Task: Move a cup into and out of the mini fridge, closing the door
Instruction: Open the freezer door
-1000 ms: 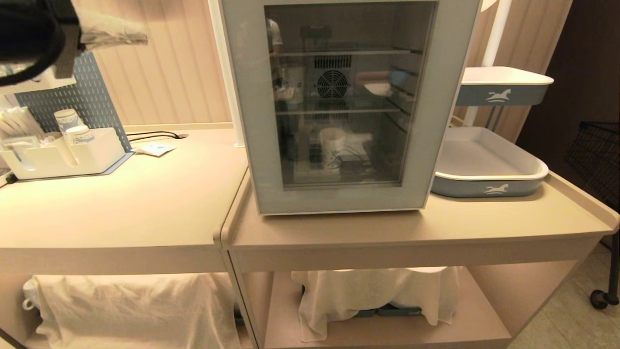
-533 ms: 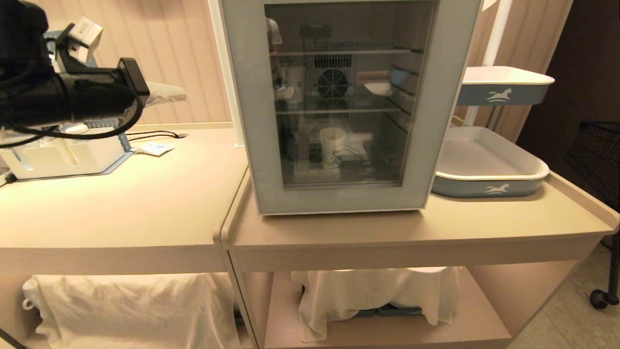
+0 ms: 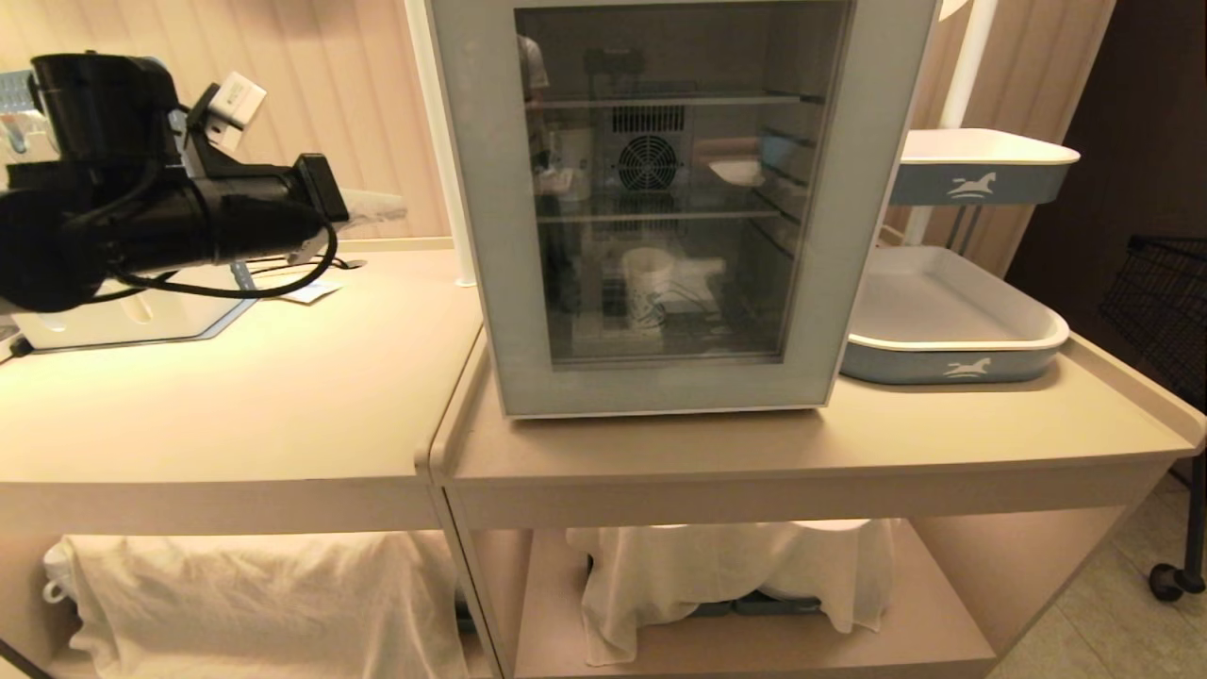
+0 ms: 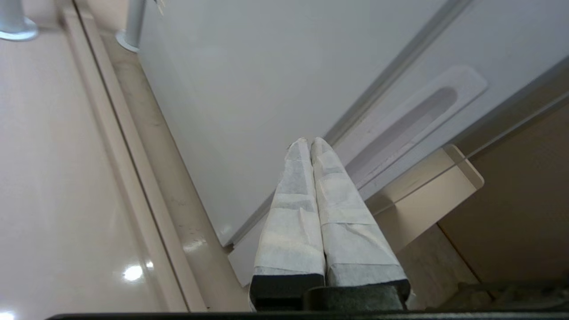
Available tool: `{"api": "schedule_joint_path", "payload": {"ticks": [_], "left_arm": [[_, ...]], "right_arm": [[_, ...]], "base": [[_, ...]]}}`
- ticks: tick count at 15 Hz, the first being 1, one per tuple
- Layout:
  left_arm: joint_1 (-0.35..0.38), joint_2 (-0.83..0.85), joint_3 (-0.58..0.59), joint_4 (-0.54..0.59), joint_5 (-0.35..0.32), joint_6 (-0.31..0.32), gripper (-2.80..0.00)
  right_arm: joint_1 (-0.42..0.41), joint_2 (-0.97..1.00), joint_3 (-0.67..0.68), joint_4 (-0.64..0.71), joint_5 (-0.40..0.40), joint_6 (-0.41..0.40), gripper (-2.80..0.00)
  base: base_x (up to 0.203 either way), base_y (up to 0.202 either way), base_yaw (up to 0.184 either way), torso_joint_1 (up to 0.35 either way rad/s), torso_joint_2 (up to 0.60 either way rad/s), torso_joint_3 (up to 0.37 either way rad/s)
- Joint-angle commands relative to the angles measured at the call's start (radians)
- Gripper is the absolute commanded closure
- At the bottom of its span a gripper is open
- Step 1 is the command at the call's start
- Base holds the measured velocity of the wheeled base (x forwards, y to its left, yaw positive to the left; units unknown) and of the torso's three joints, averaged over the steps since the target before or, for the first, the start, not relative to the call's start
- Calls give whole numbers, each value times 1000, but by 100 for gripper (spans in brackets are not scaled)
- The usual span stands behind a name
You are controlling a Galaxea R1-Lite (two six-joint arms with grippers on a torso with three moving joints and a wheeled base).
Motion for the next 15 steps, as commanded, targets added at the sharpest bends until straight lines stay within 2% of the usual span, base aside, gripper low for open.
{"api": "schedule_joint_path", "payload": {"ticks": [1, 3, 7, 8, 15], "left_arm": [[-13, 30, 22, -43, -8, -7, 0], [-35, 54, 31, -100, -11, -17, 0], [-52, 58, 63, -128, -8, -12, 0], [-54, 54, 73, -140, -10, -16, -280], [-59, -1, 128, -152, -16, -11, -280]], "right_arm": [[0, 1, 0, -1, 0, -1, 0], [0, 1, 0, -1, 0, -1, 0], [0, 1, 0, -1, 0, -1, 0], [0, 1, 0, -1, 0, -1, 0], [1, 1, 0, -1, 0, -1, 0]], "base": [[0, 0, 0, 0, 0, 0], [0, 0, 0, 0, 0, 0], [0, 0, 0, 0, 0, 0], [0, 0, 0, 0, 0, 0], [0, 0, 0, 0, 0, 0]]}}
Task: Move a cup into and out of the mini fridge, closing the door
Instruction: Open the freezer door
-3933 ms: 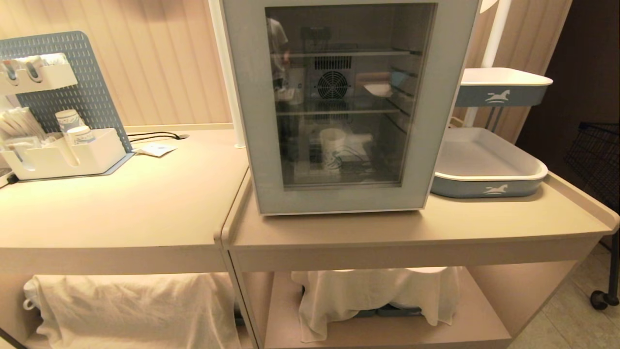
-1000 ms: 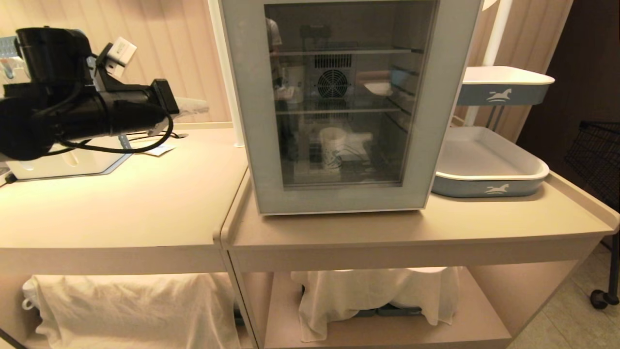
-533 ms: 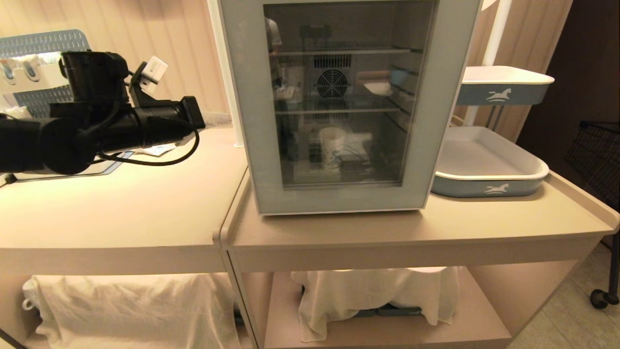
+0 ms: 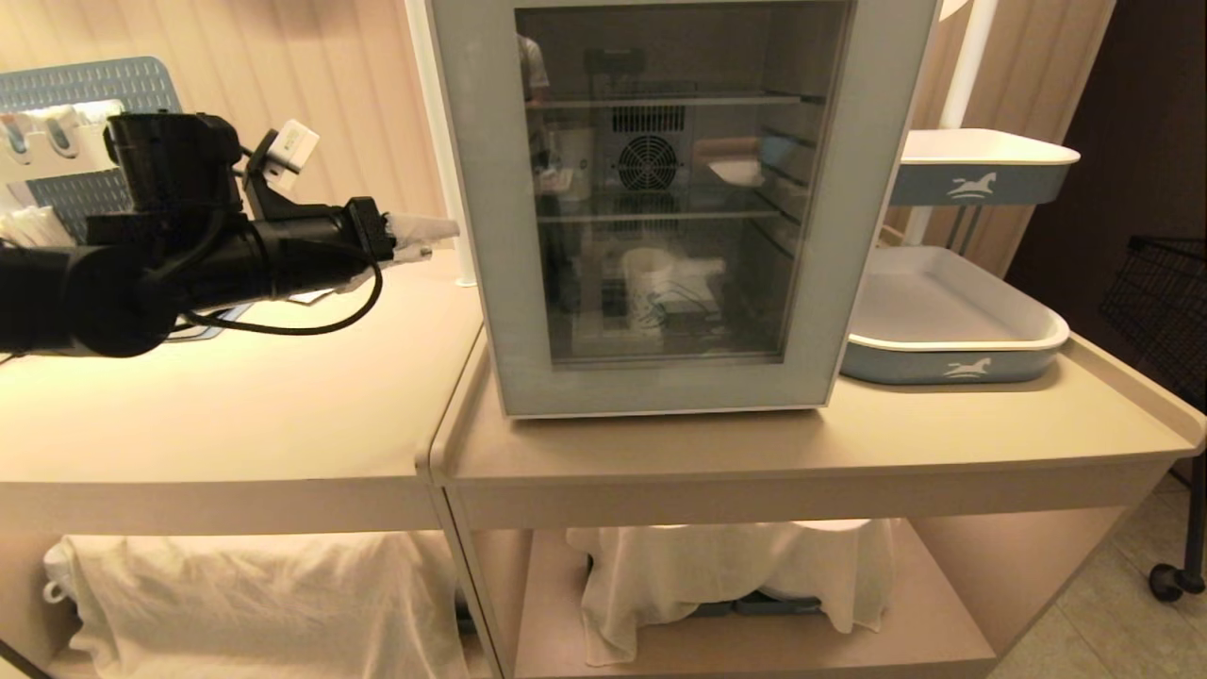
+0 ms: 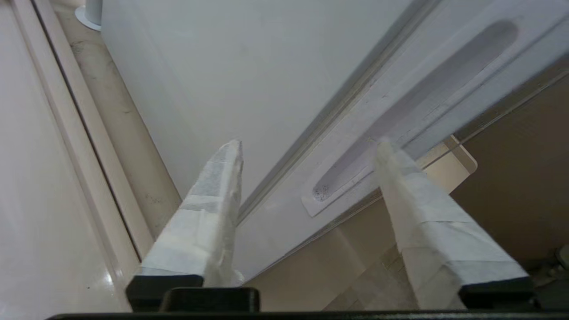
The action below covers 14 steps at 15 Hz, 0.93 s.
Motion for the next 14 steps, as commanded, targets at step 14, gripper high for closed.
{"api": "schedule_joint_path", "payload": {"ticks": [14], "left_arm": [[-123, -155, 143, 104, -25, 430, -280]], "right_arm": [[0, 1, 0, 0, 0, -1, 0]], "base": [[0, 0, 0, 0, 0, 0]]}}
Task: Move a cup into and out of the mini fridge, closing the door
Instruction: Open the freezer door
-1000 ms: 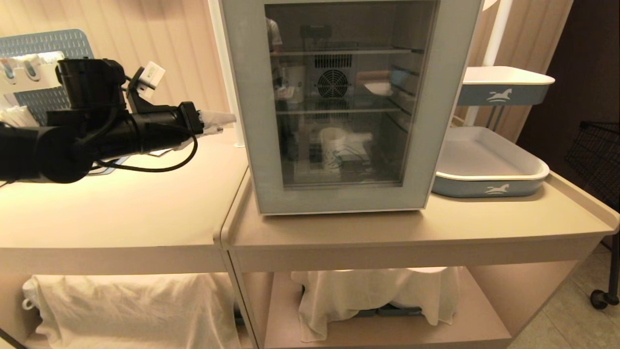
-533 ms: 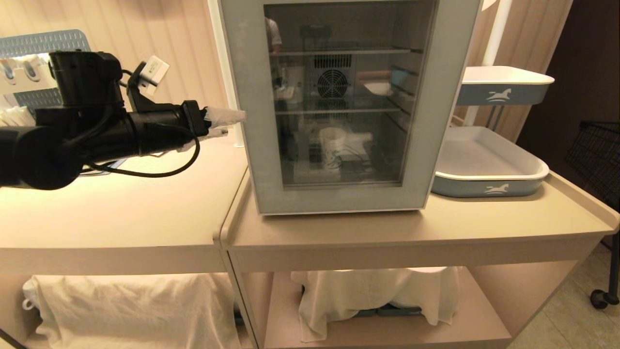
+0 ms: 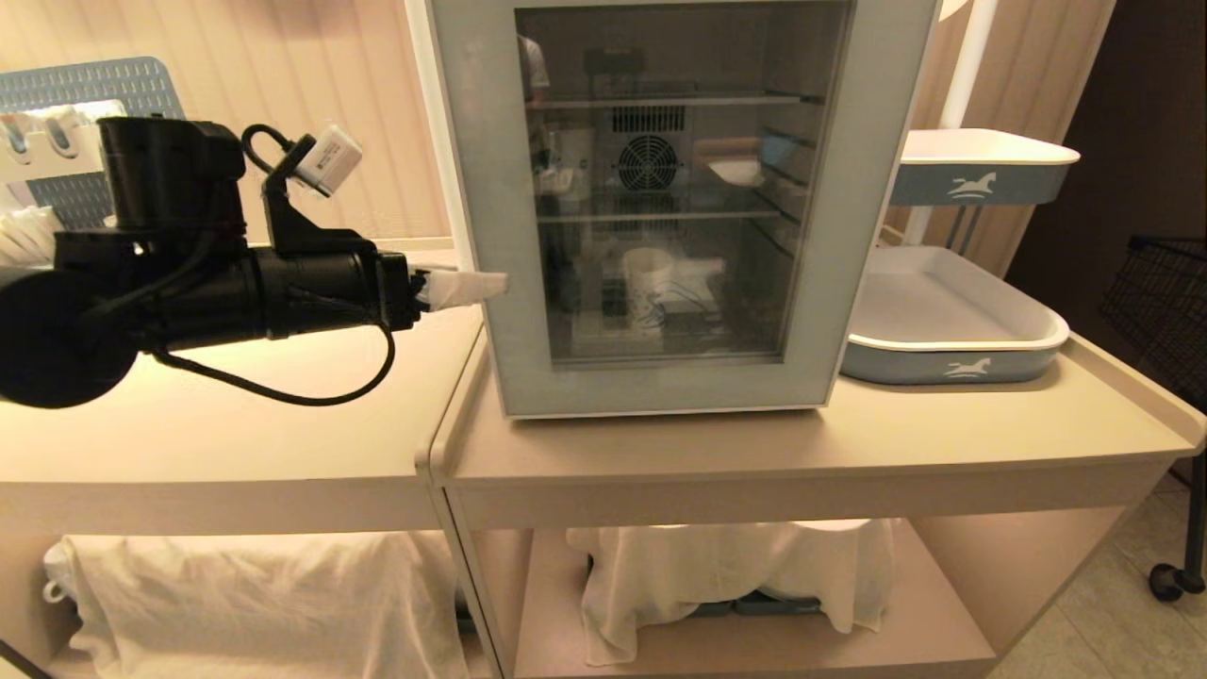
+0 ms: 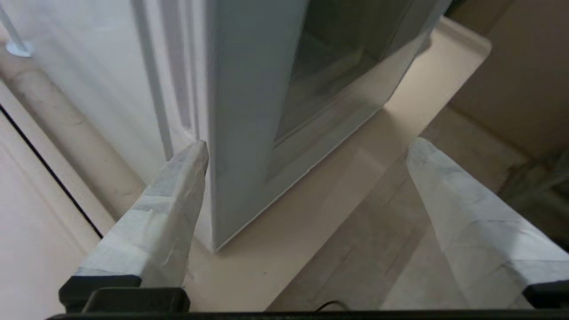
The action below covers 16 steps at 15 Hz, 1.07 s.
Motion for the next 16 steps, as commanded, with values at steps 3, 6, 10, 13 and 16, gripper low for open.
{"api": "schedule_joint_path", "payload": {"ticks": [3, 6, 10, 13, 16], "left_arm": [[1, 1, -64, 26, -9, 55, -280], [41, -6, -104, 105, -4, 156, -280], [69, -2, -186, 175, 5, 220, -280], [99, -1, -205, 184, 13, 243, -280], [99, 17, -225, 182, 15, 233, -280]], "right_arm": [[1, 1, 0, 0, 0, -1, 0], [0, 1, 0, 0, 0, -1, 0], [1, 1, 0, 0, 0, -1, 0], [-1, 1, 0, 0, 0, -1, 0], [0, 1, 0, 0, 0, -1, 0]], "base": [[0, 0, 0, 0, 0, 0], [0, 0, 0, 0, 0, 0], [0, 0, 0, 0, 0, 0], [0, 0, 0, 0, 0, 0], [0, 0, 0, 0, 0, 0]]}}
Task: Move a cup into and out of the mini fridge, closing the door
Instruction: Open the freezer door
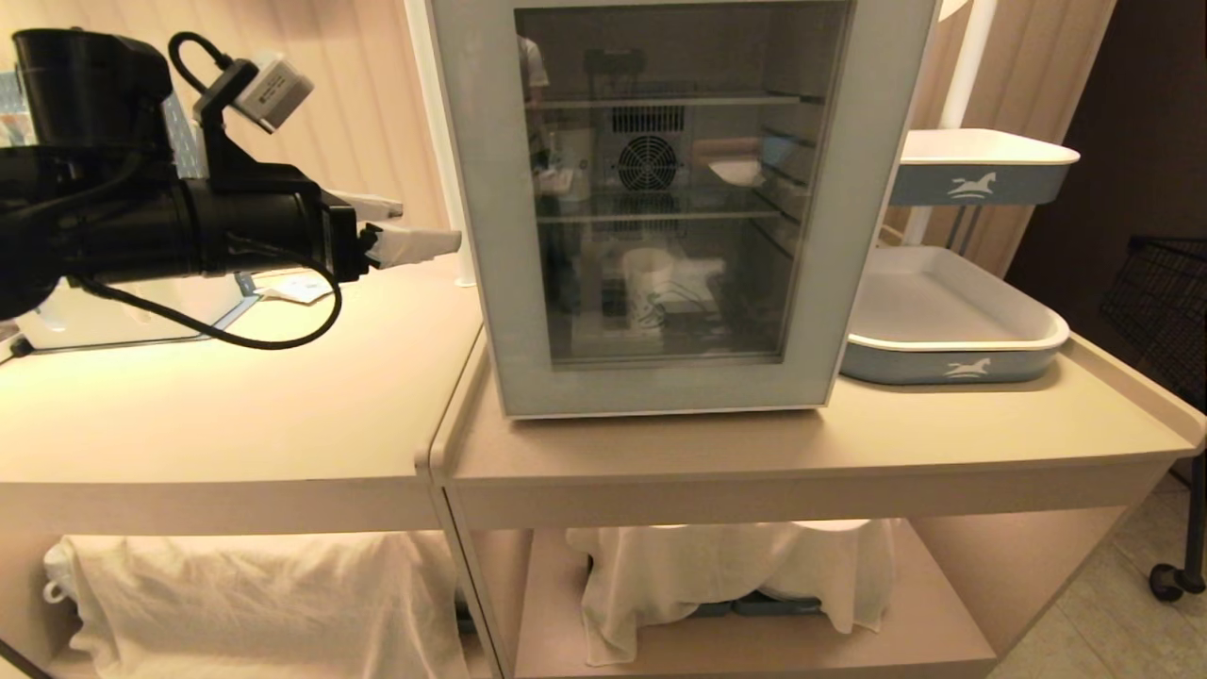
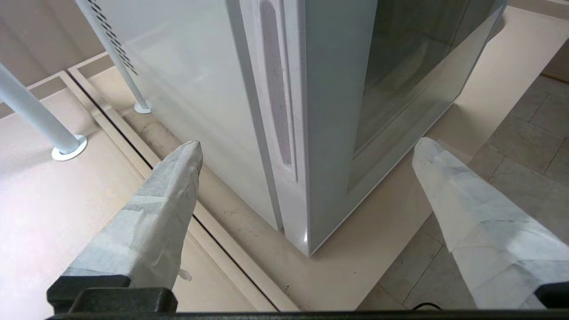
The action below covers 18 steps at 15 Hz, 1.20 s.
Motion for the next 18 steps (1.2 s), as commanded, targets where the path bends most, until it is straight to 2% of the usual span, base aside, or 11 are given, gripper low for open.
{"api": "schedule_joint_path", "payload": {"ticks": [1, 5, 8, 12, 18], "left_arm": [[0, 21, -21, -3, -3, -2, -280], [-19, 48, -93, -10, -4, -11, -280], [-61, 63, -143, -16, -2, -52, -280], [-89, 80, -180, -15, 3, -66, -280], [-124, 87, -167, -16, 22, -76, -280]], "right_arm": [[1, 1, 0, -1, 0, -1, 0], [0, 1, 0, -1, 0, -1, 0], [0, 1, 0, -1, 0, -1, 0], [1, 1, 0, -1, 0, -1, 0], [0, 1, 0, -1, 0, -1, 0]], "base": [[0, 0, 0, 0, 0, 0], [0, 0, 0, 0, 0, 0], [0, 0, 0, 0, 0, 0], [0, 0, 0, 0, 0, 0], [0, 0, 0, 0, 0, 0]]}}
